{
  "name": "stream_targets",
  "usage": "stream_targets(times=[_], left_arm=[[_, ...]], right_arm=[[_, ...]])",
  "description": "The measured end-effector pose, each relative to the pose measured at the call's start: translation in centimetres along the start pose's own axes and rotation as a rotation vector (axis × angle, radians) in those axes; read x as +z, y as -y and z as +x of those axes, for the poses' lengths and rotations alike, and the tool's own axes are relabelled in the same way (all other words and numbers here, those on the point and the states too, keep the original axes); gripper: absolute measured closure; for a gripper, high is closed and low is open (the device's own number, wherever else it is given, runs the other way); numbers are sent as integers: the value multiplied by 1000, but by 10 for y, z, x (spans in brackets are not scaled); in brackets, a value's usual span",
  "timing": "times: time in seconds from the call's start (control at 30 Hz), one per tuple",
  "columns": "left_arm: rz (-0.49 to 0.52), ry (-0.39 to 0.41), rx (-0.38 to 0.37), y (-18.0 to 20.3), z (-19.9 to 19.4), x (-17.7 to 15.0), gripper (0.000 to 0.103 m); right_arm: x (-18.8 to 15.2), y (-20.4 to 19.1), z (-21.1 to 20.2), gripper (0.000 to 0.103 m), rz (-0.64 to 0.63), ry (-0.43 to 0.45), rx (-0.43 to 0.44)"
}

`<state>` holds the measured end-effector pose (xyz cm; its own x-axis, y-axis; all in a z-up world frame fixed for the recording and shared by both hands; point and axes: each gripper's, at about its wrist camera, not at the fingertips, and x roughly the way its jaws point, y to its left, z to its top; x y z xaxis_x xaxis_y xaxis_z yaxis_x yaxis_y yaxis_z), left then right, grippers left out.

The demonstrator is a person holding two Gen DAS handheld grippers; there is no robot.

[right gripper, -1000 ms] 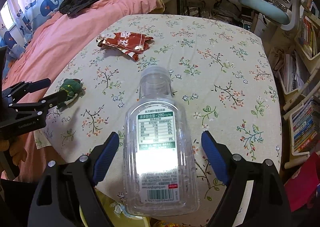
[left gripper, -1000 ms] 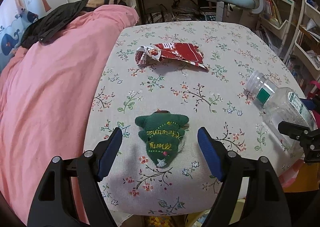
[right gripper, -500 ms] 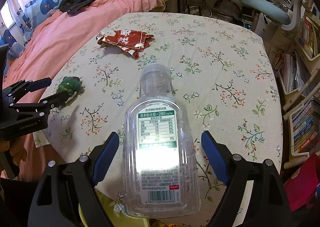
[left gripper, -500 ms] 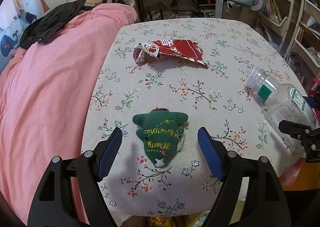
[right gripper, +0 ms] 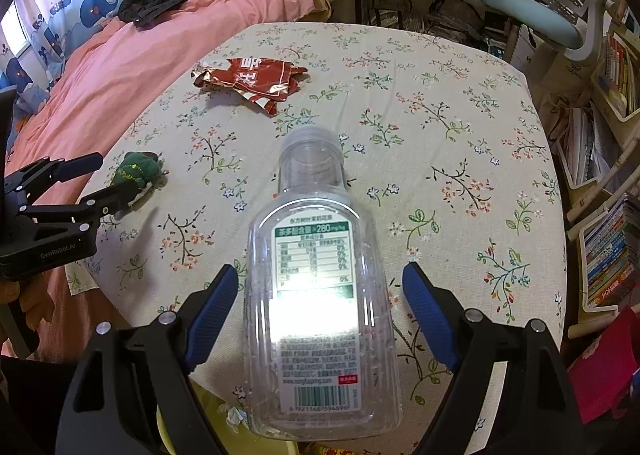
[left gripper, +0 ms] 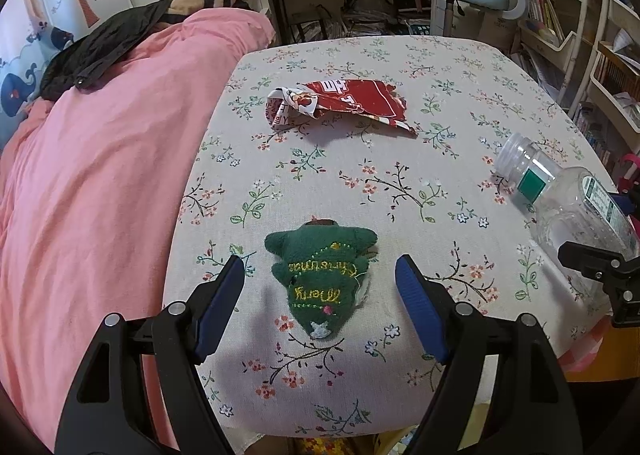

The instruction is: Collect trash

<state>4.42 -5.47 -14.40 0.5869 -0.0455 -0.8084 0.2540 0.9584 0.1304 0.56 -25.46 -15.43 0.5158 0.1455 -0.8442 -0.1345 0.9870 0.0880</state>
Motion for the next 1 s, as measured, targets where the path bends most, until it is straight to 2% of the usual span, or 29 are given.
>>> stream_targets(times=[0.8, 0.87, 0.93, 0.97, 1.0], left_arm=[[23, -15, 0, 5, 5, -1, 29], [22, -18, -7, 6, 6, -1, 29], [17, -21, -32, 5, 7, -2, 42], [11, -31, -49, 5, 9, -2, 53], [3, -33, -44, 3, 9, -2, 62]], right_arm=[[-2, 0, 4, 22, -2, -11, -1], [-2, 1, 5, 25, -2, -15, -2], [-3, 1, 7, 33, 0, -28, 2], [-3, 2, 8, 42, -1, -35, 4], [-3, 2, 9, 47, -1, -44, 6]])
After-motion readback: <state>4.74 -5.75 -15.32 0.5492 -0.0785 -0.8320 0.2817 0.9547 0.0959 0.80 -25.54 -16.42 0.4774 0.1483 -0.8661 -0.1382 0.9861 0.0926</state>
